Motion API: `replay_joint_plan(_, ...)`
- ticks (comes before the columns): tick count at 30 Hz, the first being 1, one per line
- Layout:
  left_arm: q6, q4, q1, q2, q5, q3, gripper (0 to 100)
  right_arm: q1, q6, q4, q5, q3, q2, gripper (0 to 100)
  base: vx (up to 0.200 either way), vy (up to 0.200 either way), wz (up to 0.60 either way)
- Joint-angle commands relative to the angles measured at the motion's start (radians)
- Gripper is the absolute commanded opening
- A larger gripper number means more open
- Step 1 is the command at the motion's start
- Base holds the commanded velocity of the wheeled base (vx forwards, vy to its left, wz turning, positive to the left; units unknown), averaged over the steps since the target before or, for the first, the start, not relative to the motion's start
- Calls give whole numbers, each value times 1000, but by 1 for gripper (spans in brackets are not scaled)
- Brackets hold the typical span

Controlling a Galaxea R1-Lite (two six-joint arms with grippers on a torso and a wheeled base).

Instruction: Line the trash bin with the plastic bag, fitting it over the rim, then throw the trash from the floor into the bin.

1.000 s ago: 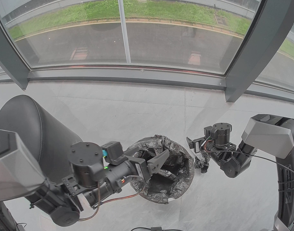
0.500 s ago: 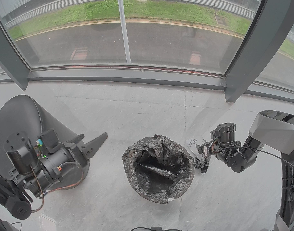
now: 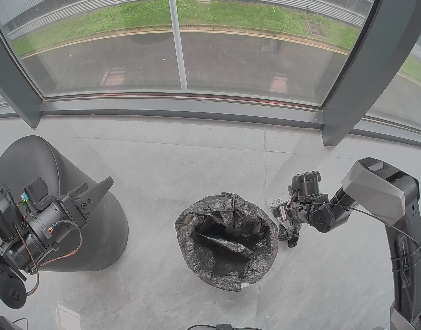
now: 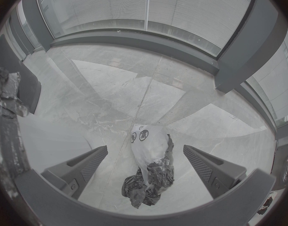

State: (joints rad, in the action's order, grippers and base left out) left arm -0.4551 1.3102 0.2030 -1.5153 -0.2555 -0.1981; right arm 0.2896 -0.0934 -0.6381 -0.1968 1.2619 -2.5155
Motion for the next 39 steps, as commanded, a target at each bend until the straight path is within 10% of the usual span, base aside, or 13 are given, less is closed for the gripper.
replay_joint_plan(1,-2,0,-10,3,-2,2,100,0,0,11,5,60,-80,100,0,0,0)
replay_joint_plan(39,-2,1,-8,-45,-2,3,100,-27,-5,621,13,516,-174,100,0,0,0)
